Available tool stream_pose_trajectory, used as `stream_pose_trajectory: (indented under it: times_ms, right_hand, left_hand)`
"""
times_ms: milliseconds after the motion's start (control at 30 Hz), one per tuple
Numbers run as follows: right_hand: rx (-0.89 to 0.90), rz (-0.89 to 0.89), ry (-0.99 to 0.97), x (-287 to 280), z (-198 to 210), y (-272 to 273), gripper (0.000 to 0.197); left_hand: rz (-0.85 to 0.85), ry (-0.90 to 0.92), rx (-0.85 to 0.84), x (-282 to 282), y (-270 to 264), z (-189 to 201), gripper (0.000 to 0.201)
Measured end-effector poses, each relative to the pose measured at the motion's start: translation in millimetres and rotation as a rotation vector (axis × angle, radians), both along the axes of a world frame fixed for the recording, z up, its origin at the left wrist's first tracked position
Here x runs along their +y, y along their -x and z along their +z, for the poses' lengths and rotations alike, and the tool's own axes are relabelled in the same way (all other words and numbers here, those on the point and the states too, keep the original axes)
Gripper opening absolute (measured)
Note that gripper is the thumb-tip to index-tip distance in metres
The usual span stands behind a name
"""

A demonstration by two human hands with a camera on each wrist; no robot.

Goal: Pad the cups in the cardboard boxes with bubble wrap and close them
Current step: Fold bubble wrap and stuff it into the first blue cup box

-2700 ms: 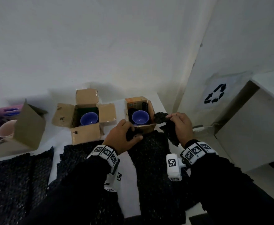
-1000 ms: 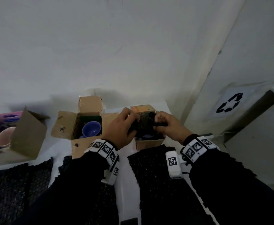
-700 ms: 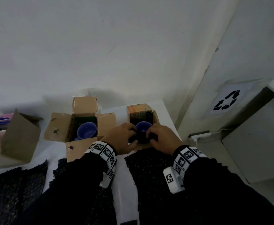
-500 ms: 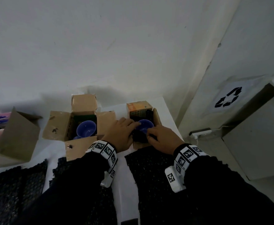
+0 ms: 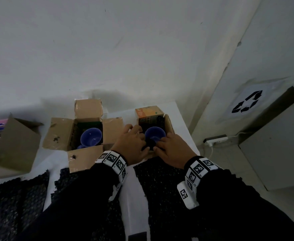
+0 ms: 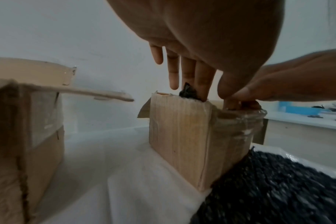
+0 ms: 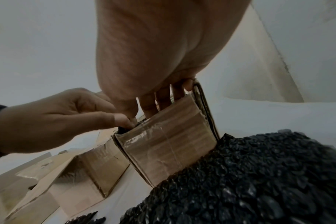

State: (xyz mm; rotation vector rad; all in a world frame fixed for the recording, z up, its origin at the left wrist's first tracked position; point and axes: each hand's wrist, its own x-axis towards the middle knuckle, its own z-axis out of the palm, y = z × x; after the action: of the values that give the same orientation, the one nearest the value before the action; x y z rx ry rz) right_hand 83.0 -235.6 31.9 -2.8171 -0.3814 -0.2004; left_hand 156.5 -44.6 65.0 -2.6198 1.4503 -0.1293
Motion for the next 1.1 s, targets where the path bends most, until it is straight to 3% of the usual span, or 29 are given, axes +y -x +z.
stream_pose_trajectory:
  times_ms: [67,200,367,533,600,633,767,900,967,1000,1100]
  right_hand:
    - [0.017,-0.042,-0.042,2,-1,0,0.028]
    - [0.051,-0.086,0.028,7,-13,0,0.039]
    - [0.066,-0.056,-0.033,7,-9,-1,0.030]
    - [0.011,-0.041,0.028,10,-12,-1,0.025]
    - [0.023,-0.042,0.052,10,-11,0,0.033]
    - [0.042,-0.042,0.055,10,-11,1,0.039]
    - [0.071,0.000,0.046,7,-9,3,0.044]
    - [-0.107,-0.024,0.208,5,-5,7,0.037]
    - [-0.138,-0.042,0.225,1,-8,11,0.032]
    - [-0.131,-0.047,0.214,-3,-11,13,0.029]
    - [-0.108,-0.052,0.197,-10,-20,18,0.016]
  left_hand:
    - [-0.034,-0.011,-0.004,3,1,-7,0.054]
    - [-0.029,0.059,-0.004,7,-1,-13,0.038]
    - [-0.010,0.175,0.049,9,1,-24,0.040]
    - [-0.060,0.107,-0.025,7,2,-24,0.011]
    - [-0.067,0.088,-0.038,6,4,-25,0.003]
    - [-0.078,0.082,-0.022,6,5,-24,0.004]
    - [-0.097,0.042,0.095,8,11,-17,0.043]
    - [-0.037,0.044,0.057,10,13,-20,0.021]
    - [0.032,0.042,0.065,10,14,-23,0.047]
    - [0.053,0.059,0.055,8,15,-23,0.050]
    - [0.013,0.031,-0.010,1,20,-20,0.024]
